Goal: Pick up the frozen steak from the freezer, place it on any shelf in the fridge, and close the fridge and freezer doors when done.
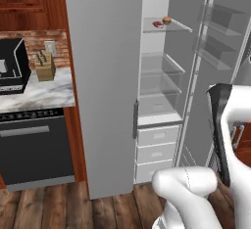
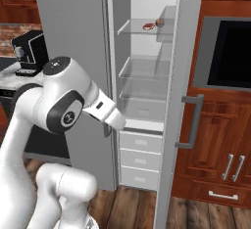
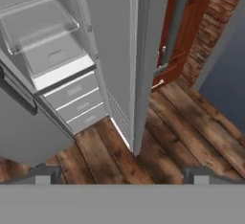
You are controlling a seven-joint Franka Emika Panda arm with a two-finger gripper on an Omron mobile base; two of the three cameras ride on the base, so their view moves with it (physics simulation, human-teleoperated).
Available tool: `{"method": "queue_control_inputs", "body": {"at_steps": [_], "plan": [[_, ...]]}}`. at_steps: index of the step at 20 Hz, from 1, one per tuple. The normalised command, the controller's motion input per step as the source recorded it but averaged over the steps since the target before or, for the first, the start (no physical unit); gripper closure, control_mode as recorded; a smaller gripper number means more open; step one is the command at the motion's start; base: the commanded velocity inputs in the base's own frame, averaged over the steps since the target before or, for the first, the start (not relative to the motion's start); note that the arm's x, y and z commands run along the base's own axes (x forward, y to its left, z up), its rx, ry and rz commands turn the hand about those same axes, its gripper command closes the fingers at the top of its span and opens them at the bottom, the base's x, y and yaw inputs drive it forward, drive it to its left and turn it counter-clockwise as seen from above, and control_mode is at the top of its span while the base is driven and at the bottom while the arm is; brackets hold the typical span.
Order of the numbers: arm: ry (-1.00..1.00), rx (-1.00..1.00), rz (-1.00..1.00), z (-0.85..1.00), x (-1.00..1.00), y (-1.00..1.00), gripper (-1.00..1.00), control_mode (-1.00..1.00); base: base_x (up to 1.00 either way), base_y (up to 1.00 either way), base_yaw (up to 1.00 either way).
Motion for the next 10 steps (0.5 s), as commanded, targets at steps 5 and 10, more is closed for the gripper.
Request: {"method": "queue_control_inputs", "body": {"at_steps": [5,10], "plan": [[-0.03,0.21,0.03,0.16,-1.0,-1.0,-1.0,-1.0,0.0,0.0,0.0],[-0.05,0.19,0.01,0.05,-0.94,-1.0,-1.0,-1.0,0.0,0.0,0.0]]}}
